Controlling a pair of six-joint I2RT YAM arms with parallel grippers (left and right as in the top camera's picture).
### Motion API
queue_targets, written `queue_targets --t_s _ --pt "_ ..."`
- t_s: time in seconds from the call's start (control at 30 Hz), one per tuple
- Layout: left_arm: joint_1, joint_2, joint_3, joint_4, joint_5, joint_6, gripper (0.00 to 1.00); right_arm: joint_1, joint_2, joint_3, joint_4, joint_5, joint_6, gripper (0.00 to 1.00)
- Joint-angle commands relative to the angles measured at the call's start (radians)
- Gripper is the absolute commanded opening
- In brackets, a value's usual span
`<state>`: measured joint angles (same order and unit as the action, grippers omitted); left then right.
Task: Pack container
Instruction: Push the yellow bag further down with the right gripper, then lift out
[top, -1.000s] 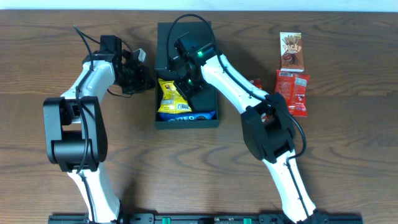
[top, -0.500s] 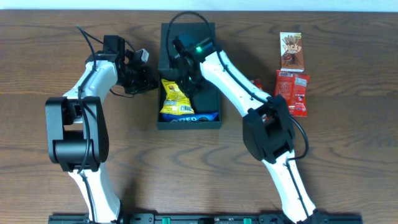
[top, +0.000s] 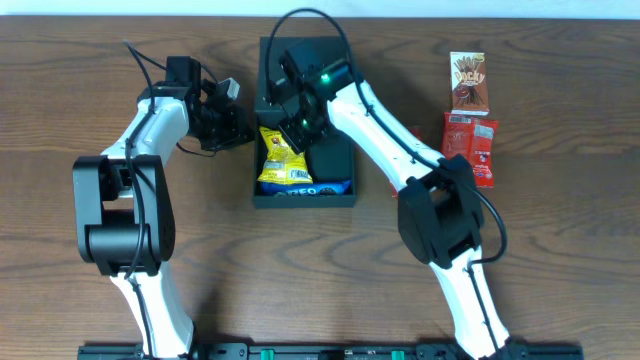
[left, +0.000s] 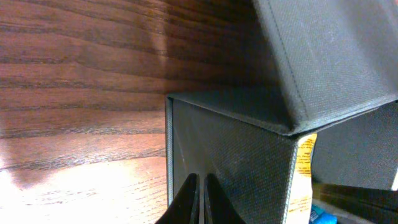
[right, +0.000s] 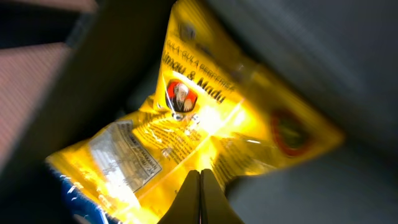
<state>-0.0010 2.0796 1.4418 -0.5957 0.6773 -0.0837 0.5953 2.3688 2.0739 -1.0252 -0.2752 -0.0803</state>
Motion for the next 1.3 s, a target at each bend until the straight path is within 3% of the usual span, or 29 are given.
queue_targets --t_s 0.0,0.2,0.73,1.0,1.27 --pt "-0.006 -0.019 0.0 0.002 0.022 -0.011 0.06 0.011 -0.005 -0.074 0.052 -0.065 0.013 0.01" --pt "-0.006 -0.019 0.0 0.002 0.022 -0.02 0.06 0.026 -0.002 -0.164 0.163 -0.119 0.032 0.01" --pt "-0.006 -0.019 0.0 0.002 0.021 -0.029 0.05 0.034 0.054 -0.158 0.229 -0.126 0.058 0.01" --pt "-0.006 -0.019 0.0 0.002 0.021 -0.029 0.06 -0.021 -0.025 0.023 0.052 -0.06 -0.005 0.01" --pt "-0.006 -0.019 0.0 0.01 0.021 -0.029 0.06 -0.045 -0.016 -0.049 0.024 -0.002 -0.034 0.02"
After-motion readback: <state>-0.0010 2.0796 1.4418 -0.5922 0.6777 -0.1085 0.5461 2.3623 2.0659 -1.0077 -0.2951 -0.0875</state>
